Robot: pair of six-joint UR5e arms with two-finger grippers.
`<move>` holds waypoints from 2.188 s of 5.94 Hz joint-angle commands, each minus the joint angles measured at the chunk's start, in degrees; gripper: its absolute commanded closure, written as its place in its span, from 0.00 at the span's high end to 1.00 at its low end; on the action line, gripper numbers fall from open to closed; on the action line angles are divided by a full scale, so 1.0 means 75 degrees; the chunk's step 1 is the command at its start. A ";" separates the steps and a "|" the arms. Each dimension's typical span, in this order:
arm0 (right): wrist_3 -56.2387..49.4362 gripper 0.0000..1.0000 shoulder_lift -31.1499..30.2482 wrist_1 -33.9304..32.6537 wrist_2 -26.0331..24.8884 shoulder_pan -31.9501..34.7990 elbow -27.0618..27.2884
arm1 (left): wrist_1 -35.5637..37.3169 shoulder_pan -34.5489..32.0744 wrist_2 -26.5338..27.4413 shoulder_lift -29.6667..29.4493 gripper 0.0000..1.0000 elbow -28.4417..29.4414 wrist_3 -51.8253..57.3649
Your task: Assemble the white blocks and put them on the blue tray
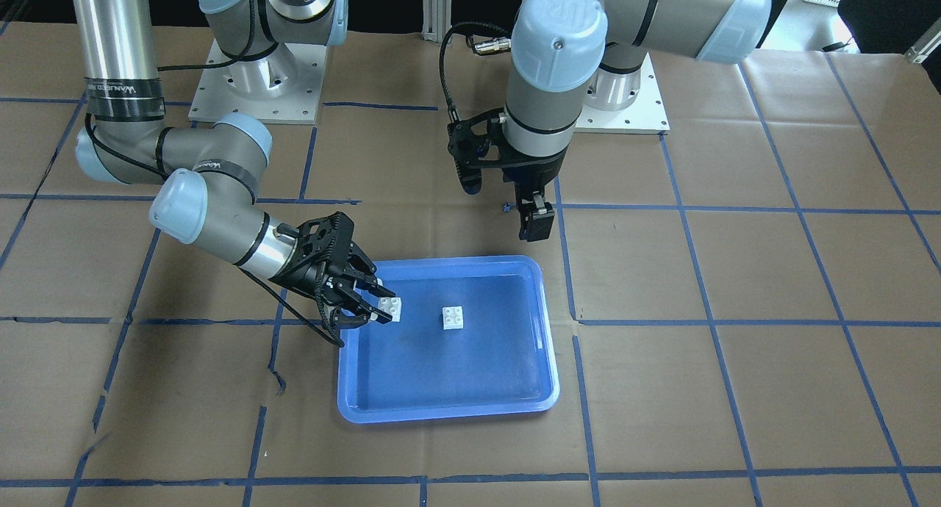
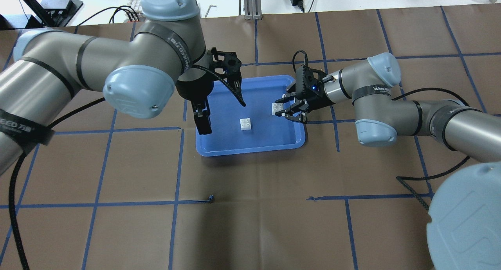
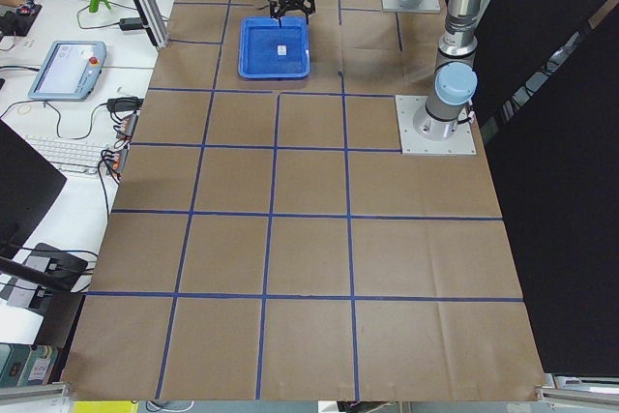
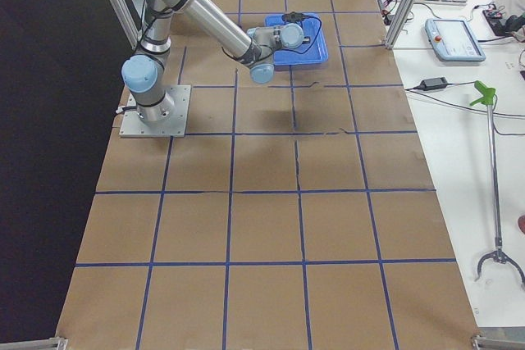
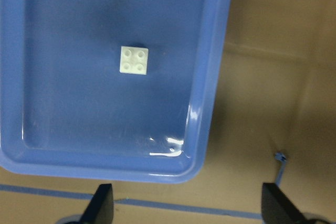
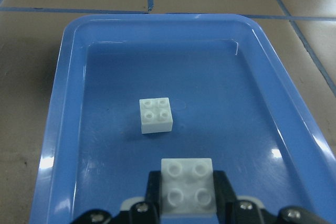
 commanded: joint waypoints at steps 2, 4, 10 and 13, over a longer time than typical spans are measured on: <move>0.0102 0.30 0.0708 -0.0233 -0.0349 0.0558 -0.0523 | -0.0917 0.0474 0.0068 0.0732 1.00 0.0095 -0.0629; 0.0103 0.30 0.0922 -0.0245 -0.0338 0.0698 -0.0643 | -0.0858 0.0522 0.0068 0.0930 1.00 0.0084 -0.3326; 0.0570 0.30 0.1203 -0.0620 -0.0315 0.0898 -0.0655 | -0.0730 0.0826 0.0045 0.1729 1.00 0.0060 -0.9804; 0.0572 0.31 0.1192 -0.0608 -0.0303 0.0910 -0.0643 | -0.0355 0.1213 0.0045 0.1589 1.00 0.0130 -0.9822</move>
